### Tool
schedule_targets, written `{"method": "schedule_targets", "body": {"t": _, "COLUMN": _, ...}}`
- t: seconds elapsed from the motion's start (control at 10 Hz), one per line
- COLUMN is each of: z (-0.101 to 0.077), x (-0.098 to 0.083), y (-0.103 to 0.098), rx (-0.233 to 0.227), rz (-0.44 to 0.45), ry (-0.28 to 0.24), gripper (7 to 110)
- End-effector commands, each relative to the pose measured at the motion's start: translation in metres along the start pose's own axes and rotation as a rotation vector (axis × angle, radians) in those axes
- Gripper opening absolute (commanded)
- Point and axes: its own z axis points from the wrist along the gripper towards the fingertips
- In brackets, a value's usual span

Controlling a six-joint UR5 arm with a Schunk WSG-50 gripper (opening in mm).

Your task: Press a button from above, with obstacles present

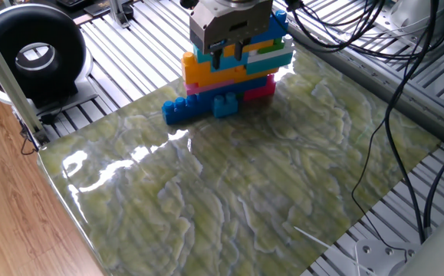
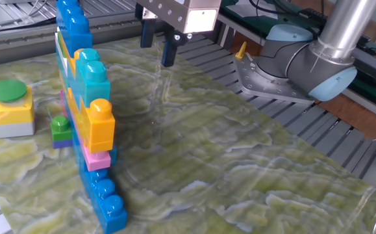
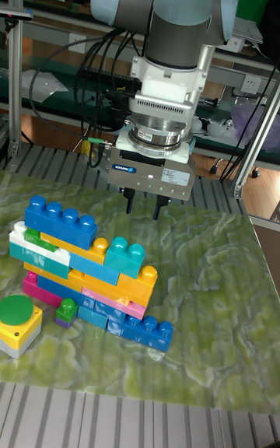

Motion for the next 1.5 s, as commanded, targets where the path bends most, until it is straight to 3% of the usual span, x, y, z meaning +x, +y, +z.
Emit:
{"method": "schedule_targets", "body": {"t": 0.0, "z": -0.004, "x": 0.001, "y": -0.005, "rx": 0.018, "rz": -0.006, "ry": 0.001, "gripper": 7}}
{"method": "schedule_targets", "body": {"t": 0.2, "z": -0.004, "x": 0.002, "y": -0.007, "rx": 0.023, "rz": -0.002, "ry": 0.004, "gripper": 7}}
{"method": "schedule_targets", "body": {"t": 0.4, "z": -0.004, "x": 0.013, "y": -0.012, "rx": 0.043, "rz": 0.022, "ry": 0.046, "gripper": 7}}
{"method": "schedule_targets", "body": {"t": 0.6, "z": -0.004, "x": 0.017, "y": -0.007, "rx": 0.026, "rz": 0.021, "ry": 0.064, "gripper": 7}}
{"method": "schedule_targets", "body": {"t": 0.7, "z": -0.005, "x": 0.021, "y": 0.002, "rx": -0.005, "rz": 0.021, "ry": 0.078, "gripper": 7}}
{"method": "schedule_targets", "body": {"t": 1.2, "z": -0.005, "x": 0.025, "y": 0.001, "rx": 0.009, "rz": 0.024, "ry": 0.099, "gripper": 7}}
{"method": "schedule_targets", "body": {"t": 1.4, "z": -0.006, "x": 0.034, "y": 0.0, "rx": 0.012, "rz": 0.015, "ry": 0.133, "gripper": 7}}
